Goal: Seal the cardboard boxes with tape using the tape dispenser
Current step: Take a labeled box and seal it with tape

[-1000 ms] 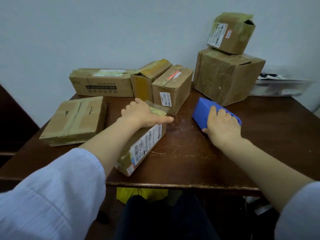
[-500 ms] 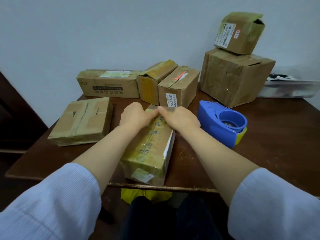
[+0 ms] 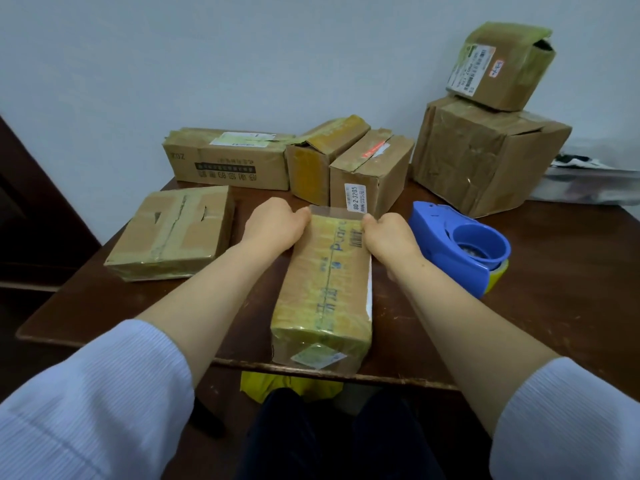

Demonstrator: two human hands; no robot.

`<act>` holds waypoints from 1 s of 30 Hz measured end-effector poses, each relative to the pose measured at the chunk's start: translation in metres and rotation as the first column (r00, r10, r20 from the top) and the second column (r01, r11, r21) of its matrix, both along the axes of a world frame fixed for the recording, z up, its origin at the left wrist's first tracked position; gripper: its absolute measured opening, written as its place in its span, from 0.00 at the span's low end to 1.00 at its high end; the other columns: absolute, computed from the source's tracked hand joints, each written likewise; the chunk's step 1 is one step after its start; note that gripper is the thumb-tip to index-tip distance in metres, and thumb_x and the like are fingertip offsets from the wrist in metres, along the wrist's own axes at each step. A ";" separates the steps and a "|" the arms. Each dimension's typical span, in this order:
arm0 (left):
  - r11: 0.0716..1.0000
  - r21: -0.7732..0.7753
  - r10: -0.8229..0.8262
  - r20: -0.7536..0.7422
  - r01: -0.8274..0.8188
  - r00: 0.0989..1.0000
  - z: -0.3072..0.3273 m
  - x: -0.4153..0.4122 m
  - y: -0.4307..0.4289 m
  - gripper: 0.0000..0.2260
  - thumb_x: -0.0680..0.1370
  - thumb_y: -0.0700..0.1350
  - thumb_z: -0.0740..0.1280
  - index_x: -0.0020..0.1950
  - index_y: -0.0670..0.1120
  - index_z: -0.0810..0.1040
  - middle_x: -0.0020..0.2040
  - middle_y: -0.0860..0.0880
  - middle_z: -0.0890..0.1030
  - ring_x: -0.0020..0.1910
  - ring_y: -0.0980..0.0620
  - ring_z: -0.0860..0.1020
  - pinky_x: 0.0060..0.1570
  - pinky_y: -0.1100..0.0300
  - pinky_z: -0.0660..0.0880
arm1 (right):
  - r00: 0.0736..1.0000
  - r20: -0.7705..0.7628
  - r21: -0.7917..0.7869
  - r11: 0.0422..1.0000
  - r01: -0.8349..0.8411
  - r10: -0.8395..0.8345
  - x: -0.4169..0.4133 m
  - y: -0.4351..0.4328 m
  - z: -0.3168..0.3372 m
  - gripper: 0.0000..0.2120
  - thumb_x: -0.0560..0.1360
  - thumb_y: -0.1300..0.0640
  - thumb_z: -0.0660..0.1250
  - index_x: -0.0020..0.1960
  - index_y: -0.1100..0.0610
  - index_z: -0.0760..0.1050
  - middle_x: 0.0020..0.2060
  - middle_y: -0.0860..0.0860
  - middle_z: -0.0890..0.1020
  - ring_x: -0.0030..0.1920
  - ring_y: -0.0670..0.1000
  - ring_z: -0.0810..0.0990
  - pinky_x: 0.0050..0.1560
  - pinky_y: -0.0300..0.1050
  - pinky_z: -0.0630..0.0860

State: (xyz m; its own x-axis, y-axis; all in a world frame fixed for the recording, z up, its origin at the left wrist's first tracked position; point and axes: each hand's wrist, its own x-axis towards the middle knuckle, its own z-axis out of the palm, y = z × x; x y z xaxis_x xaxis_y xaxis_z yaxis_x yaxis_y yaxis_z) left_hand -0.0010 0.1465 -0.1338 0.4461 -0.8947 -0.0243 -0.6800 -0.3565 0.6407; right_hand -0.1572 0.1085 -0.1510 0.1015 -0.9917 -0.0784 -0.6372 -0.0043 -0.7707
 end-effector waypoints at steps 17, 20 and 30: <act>0.688 -0.477 -0.225 0.577 0.548 0.785 -0.016 0.008 0.012 0.14 0.78 0.50 0.63 0.53 0.44 0.84 0.48 0.47 0.84 0.47 0.46 0.80 0.49 0.61 0.72 | 0.964 -0.149 -0.575 0.774 -0.265 0.219 -0.012 0.002 0.006 0.12 0.78 0.53 0.65 0.56 0.57 0.82 0.53 0.52 0.79 0.57 0.53 0.72 0.53 0.37 0.62; 0.680 -0.357 -0.366 0.592 0.641 0.718 -0.021 0.005 0.003 0.18 0.77 0.53 0.60 0.53 0.44 0.85 0.46 0.47 0.84 0.47 0.45 0.80 0.47 0.60 0.72 | 0.929 -0.249 -0.545 0.752 -0.369 0.276 -0.007 0.001 -0.001 0.12 0.78 0.54 0.65 0.56 0.56 0.82 0.52 0.51 0.80 0.56 0.53 0.72 0.52 0.39 0.63; 0.900 -0.305 -0.339 -0.036 0.312 0.940 -0.026 0.003 0.001 0.11 0.79 0.50 0.65 0.57 0.50 0.82 0.53 0.52 0.83 0.54 0.56 0.79 0.56 0.60 0.73 | 0.959 0.101 -0.241 0.942 -0.233 0.264 -0.008 -0.006 -0.001 0.10 0.77 0.53 0.66 0.55 0.55 0.82 0.45 0.45 0.81 0.48 0.43 0.78 0.51 0.36 0.74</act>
State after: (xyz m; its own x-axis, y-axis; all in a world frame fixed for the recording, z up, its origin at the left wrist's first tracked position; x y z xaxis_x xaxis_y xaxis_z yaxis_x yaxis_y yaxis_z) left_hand 0.0025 0.1473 -0.1600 0.1367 -0.9626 0.2339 -0.6640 0.0862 0.7427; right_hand -0.1653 0.1022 -0.1516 0.3413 -0.9237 0.1739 -0.4880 -0.3323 -0.8071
